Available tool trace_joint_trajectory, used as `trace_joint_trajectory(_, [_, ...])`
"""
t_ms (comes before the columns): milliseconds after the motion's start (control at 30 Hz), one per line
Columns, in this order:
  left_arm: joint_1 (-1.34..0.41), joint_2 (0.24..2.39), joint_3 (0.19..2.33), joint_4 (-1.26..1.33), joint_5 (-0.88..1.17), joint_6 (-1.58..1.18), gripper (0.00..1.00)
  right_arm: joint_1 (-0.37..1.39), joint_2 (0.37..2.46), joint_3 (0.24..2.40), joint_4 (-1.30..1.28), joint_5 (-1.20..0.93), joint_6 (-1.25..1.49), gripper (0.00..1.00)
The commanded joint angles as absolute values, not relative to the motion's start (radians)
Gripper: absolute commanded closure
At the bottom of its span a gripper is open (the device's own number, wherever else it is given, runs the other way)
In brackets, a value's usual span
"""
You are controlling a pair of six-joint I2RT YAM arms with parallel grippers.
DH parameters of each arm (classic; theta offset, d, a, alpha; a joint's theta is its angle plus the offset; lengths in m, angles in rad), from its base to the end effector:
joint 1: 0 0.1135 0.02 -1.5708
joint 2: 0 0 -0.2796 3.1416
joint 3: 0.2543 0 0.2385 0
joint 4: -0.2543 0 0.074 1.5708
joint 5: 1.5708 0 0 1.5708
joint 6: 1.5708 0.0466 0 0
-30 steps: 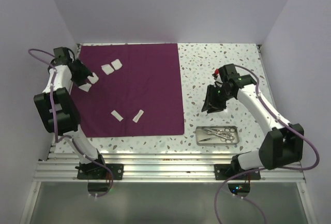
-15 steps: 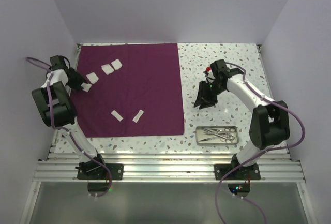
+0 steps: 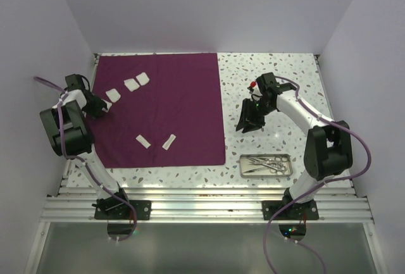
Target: Prepare the surgical pack
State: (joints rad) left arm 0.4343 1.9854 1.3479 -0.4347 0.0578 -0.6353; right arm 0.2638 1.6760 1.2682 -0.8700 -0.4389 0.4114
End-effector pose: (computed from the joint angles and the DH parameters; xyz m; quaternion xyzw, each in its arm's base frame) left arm 0.3744 0.1707 0.1744 -0.4876 0.8371 -0.0526 0.2426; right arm 0.3024 0.1022 0.2439 0.0395 0.9653 0.2504 0.0631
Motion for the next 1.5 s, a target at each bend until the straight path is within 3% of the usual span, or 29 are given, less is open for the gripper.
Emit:
trace_joint_trajectory(0, [0.431, 1.979, 1.338, -0.402, 0.005, -0.669, 0.58, 0.268, 1.669, 1.299, -0.874, -0.457, 0.38, 0.63])
trace_joint_trajectory(433, [0.428, 1.999, 1.391, -0.391, 0.003, -0.709, 0.67, 0.268, 1.678, 1.296, -0.871, -0.457, 0.376, 0.63])
trace_joint_trajectory(1100, [0.417, 2.059, 1.44, -0.4, -0.025, -0.699, 0.67, 0.268, 1.684, 1.295, -0.873, -0.457, 0.371, 0.63])
trace_joint_trajectory(1467, [0.413, 2.068, 1.485, -0.42, -0.029, -0.683, 0.86, 0.268, 1.686, 1.302, -0.873, -0.462, 0.37, 0.64])
